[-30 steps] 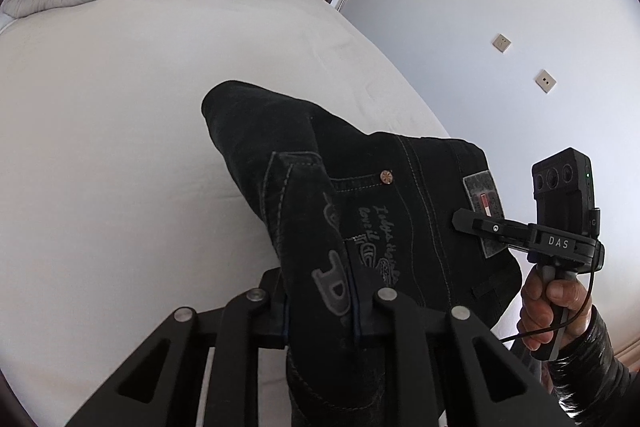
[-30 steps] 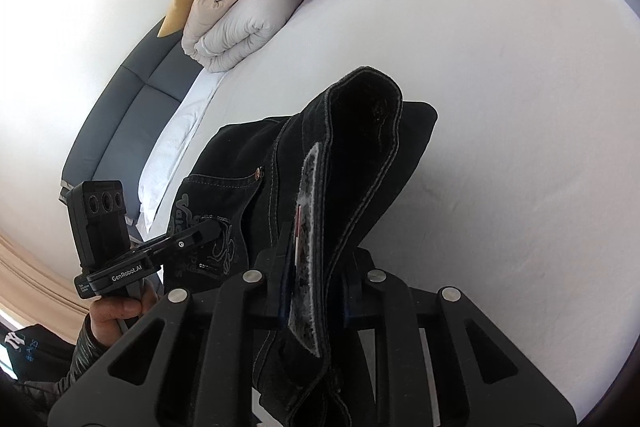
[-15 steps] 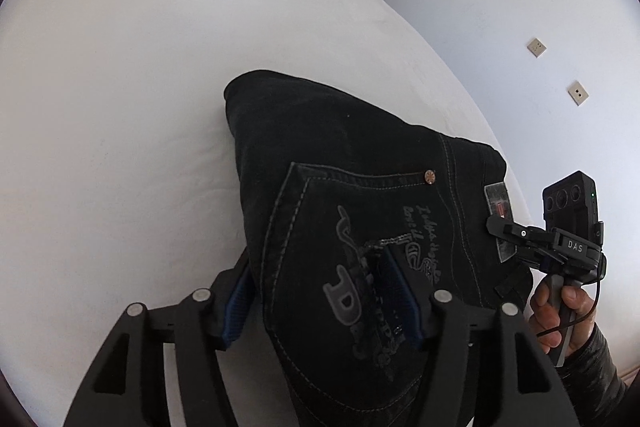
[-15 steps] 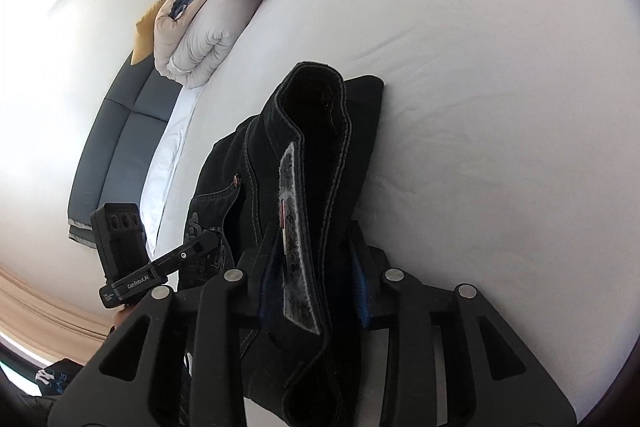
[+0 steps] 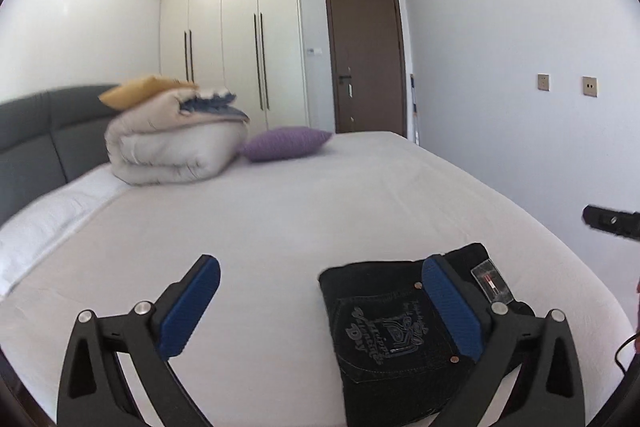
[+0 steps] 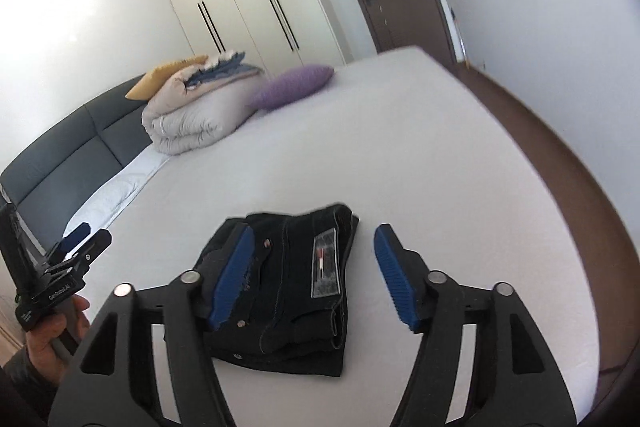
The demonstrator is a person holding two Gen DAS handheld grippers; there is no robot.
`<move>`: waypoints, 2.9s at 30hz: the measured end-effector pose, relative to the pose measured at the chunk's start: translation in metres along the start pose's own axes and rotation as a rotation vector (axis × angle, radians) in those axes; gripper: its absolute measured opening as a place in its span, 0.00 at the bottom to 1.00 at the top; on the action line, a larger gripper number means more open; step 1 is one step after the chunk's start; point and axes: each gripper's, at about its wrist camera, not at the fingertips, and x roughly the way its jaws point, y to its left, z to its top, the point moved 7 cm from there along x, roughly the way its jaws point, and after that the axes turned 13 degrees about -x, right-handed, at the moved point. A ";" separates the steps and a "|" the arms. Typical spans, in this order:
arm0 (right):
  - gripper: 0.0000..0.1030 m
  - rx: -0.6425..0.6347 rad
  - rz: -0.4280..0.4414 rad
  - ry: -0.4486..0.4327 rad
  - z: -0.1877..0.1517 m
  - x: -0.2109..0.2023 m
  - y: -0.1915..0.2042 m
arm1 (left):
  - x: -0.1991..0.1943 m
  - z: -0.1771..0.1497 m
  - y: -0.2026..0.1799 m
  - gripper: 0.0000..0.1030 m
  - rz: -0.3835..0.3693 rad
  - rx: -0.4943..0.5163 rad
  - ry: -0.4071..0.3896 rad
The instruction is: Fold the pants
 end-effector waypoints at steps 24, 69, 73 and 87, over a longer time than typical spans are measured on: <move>1.00 -0.064 -0.205 0.022 -0.031 -0.141 0.081 | -0.098 -0.062 0.026 1.00 0.158 -0.167 0.234; 1.00 -0.151 -0.140 0.197 -0.076 -0.096 0.116 | -0.103 -0.086 0.024 1.00 0.161 -0.172 0.310; 1.00 -0.150 -0.142 0.201 -0.076 -0.092 0.113 | -0.103 -0.089 0.025 1.00 0.163 -0.172 0.314; 1.00 -0.150 -0.141 0.211 -0.081 -0.086 0.113 | -0.103 -0.096 0.035 1.00 0.167 -0.168 0.331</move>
